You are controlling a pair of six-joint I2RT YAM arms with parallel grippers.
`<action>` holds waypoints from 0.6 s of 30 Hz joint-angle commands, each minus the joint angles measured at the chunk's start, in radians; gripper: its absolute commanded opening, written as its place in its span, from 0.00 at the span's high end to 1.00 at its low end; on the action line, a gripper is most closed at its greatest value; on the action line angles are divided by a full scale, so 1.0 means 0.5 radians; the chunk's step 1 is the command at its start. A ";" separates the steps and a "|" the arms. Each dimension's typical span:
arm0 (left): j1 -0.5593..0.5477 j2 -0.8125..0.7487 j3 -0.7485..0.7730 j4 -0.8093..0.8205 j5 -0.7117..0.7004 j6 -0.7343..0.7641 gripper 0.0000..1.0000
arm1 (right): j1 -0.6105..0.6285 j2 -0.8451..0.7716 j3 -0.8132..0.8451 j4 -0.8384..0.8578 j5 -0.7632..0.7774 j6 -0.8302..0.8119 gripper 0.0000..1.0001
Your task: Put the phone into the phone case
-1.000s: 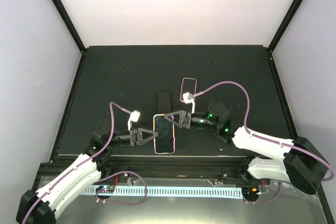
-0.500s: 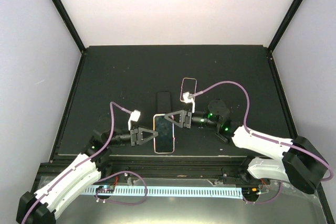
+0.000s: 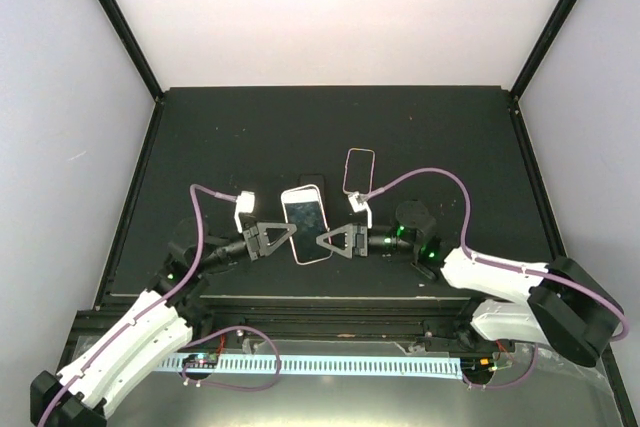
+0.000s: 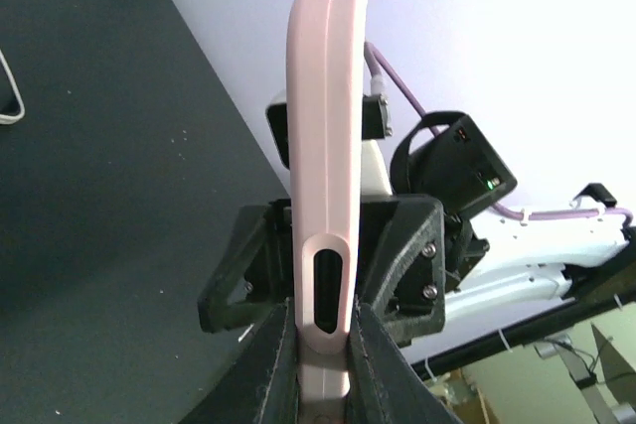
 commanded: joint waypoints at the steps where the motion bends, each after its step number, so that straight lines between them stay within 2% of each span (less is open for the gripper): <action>1: 0.003 0.025 0.114 0.176 -0.175 0.002 0.98 | 0.019 0.046 -0.052 0.184 -0.084 0.099 0.32; 9: 0.006 0.084 0.118 0.178 -0.226 0.026 0.99 | 0.037 0.173 -0.118 0.522 -0.114 0.268 0.56; 15: 0.005 0.097 0.111 0.134 -0.266 0.050 0.98 | 0.038 0.233 -0.149 0.673 -0.099 0.340 0.97; 18: 0.006 0.103 0.109 0.116 -0.273 0.053 0.98 | 0.041 0.244 -0.159 0.712 -0.089 0.368 0.99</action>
